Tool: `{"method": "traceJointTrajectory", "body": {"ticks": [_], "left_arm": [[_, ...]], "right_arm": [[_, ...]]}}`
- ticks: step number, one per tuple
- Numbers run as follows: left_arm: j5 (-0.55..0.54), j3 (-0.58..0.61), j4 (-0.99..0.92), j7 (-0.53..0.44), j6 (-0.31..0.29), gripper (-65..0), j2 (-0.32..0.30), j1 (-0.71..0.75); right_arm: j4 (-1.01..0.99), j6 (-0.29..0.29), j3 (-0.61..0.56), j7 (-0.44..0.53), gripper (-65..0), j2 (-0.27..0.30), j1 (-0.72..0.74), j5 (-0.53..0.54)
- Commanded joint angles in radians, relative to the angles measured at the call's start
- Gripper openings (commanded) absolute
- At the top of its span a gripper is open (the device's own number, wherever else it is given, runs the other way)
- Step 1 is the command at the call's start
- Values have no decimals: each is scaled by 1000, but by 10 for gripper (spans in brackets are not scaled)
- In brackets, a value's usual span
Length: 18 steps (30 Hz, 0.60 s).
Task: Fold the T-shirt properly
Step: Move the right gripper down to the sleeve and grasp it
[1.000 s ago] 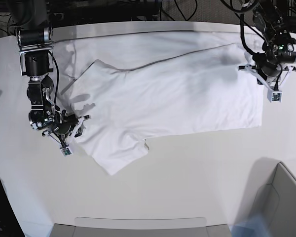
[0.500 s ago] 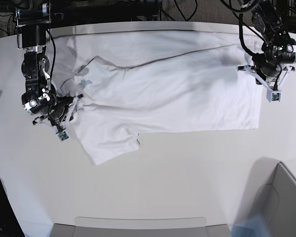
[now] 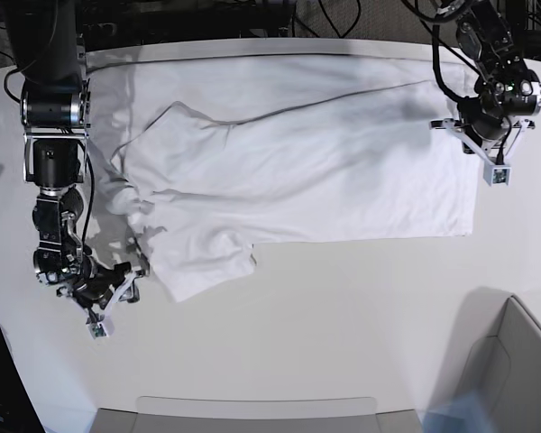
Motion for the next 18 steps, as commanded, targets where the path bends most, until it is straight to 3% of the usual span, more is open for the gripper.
{"method": "traceJointTrajectory", "body": {"ticks": [1, 9, 13, 18], "left_arm": [[-6, -2, 15, -11, -1, -650, -9, -6], [-8, -2, 15, -11, -1, -650, 15, -8], [-8, -2, 15, -11, -1, -650, 17, -8], [-8, -2, 15, -11, -1, -650, 20, -23]], "right_arm": [[-29, 3, -25, 44, -365, 8, 46, 8], [-279, -6, -194, 275, -365, -15, 13, 84], [-288, -74, -211, 296, -365, -28, -46, 83], [-288, -69, -211, 293, -365, -67, -58, 83]]}}
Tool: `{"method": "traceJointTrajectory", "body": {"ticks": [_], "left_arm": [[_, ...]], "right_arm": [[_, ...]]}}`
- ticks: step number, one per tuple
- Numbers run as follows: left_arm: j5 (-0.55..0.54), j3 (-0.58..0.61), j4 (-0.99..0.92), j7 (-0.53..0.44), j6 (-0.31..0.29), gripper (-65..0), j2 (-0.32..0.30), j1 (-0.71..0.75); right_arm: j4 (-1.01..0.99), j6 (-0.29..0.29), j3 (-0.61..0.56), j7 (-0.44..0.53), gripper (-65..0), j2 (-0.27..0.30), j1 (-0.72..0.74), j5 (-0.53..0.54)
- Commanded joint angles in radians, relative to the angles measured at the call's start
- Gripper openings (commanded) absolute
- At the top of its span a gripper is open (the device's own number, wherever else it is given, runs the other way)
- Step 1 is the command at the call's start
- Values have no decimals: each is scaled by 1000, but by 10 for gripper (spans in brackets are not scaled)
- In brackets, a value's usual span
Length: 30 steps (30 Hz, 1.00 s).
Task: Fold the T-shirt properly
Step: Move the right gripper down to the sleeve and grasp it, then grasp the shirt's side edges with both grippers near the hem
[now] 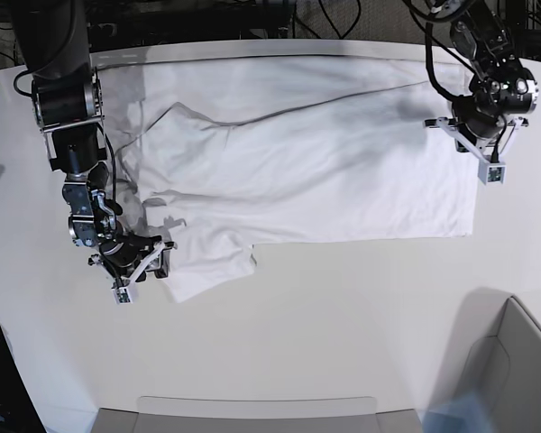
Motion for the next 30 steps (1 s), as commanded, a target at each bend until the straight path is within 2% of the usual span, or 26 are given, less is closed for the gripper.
{"method": "traceJointTrajectory", "body": {"ticks": [1, 4, 8, 10, 13, 15, 17, 20, 23, 26, 30], "left_arm": [[-3, -2, 16, -14, -1, -650, -10, -29], [1, -2, 16, -19, -1, -650, -13, -59], [1, -1, -30, -14, -1, -650, -19, -142], [-5, -1, -107, -19, -1, -645, -52, -202], [-5, -1, -297, -63, 0, -501, -111, -311], [-6, -1, -431, -121, 3, -465, -161, -383], [-14, -1, -575, -169, 0, -464, -203, -449], [-82, 7, -814, -243, -1, -464, -269, -538], [-184, 91, -989, -325, -1, -464, -335, -589], [-306, 214, -1050, -376, -1, -468, -384, -593], [-372, 252, -1060, -396, 0, -469, -399, -593]], "right_arm": [[-10, 17, -6, -111, -365, -23, -3, -22], [-6, 17, -20, -113, -365, -49, 25, -22], [-4, 17, -121, -114, -365, -58, 46, -19], [-4, 17, -172, -114, -365, -58, 49, -17], [-4, 17, -195, -114, -365, -55, 49, -17], [-4, 17, -195, -114, -365, -52, 48, -17], [-4, 17, -195, -114, -365, -52, 46, -17], [-4, 17, -195, -114, -365, -39, 46, -17], [-4, 17, -195, -113, -365, -36, 46, -17], [-4, 17, -195, -111, -365, -27, 48, -17], [-4, 17, -195, -108, -365, -21, 48, -17]]}}
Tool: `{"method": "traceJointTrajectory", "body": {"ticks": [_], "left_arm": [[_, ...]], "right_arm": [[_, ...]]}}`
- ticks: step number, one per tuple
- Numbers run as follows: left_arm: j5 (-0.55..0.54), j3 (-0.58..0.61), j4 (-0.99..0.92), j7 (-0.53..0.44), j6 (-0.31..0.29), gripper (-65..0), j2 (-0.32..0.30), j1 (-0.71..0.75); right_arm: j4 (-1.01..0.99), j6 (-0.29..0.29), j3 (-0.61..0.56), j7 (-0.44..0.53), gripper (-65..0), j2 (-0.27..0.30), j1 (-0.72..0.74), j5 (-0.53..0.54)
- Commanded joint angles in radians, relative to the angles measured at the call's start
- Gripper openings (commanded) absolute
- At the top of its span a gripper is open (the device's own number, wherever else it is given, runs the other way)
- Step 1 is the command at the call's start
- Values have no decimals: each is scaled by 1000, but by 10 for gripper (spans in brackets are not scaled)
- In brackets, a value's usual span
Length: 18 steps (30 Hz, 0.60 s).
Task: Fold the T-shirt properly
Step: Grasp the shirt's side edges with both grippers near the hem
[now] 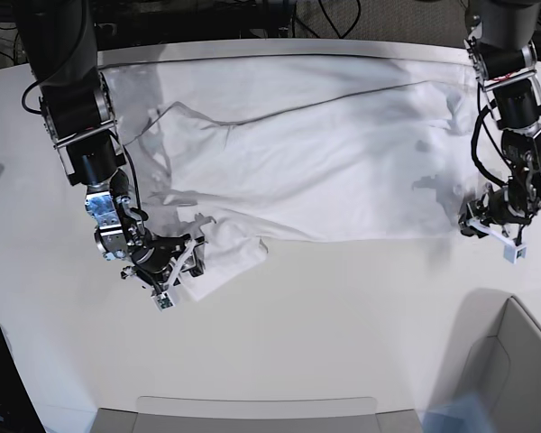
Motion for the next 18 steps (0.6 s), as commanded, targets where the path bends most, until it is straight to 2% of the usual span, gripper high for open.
{"method": "traceJointTrajectory", "body": {"ticks": [1, 7, 14, 18], "left_arm": [[-9, 2, 9, -14, -1, -469, -25, -25], [14, 5, -124, -65, 1, -470, -26, -70], [14, 14, -115, -51, -1, -469, -25, -68], [14, 148, -147, -62, 1, -469, -28, -67]], "right_arm": [[-9, -6, -4, -86, -365, 15, 1, -27], [-9, -6, -4, -84, -365, 31, 1, -27], [-7, -6, -5, -84, -365, 31, 1, -27], [-7, -6, -10, -84, -365, 31, 1, -27]]}}
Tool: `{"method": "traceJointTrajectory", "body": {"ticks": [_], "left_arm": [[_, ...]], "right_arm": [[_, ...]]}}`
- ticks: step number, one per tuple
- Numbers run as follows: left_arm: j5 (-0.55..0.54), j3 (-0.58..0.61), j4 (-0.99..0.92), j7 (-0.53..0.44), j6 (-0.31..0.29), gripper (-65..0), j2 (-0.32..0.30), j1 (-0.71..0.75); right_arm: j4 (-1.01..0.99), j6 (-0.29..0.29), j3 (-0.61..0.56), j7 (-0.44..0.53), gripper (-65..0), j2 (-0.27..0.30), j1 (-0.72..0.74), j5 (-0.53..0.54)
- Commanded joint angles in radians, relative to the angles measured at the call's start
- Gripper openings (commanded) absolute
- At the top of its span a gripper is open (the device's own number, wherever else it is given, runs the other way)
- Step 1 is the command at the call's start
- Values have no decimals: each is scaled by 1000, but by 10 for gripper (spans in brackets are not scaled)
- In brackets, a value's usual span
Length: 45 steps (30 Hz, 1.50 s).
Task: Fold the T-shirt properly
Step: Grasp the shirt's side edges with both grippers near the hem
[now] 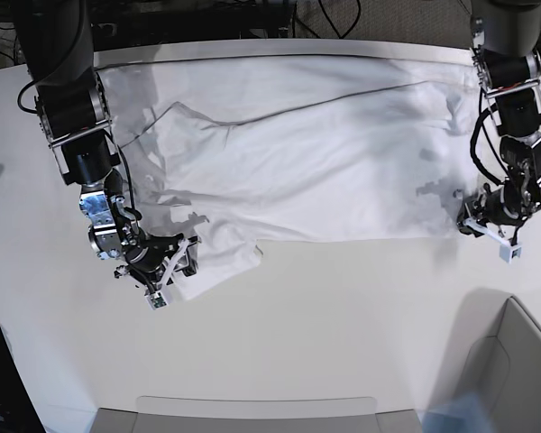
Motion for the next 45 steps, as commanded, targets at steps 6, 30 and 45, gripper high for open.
{"method": "traceJointTrajectory", "body": {"ticks": [6, 30, 45], "left_arm": [[-4, 32, -12, 15, -4, -470, -16, 3], [-9, 32, 0, -2, -7, -470, -37, 9], [-7, 34, 3, 28, -10, -650, 21, 12]], "right_arm": [[14, -6, -5, -85, -365, 11, 1, -27], [26, -6, -5, -87, -365, 11, -15, -30], [74, -6, -6, -93, -547, 5, -7, -30]]}}
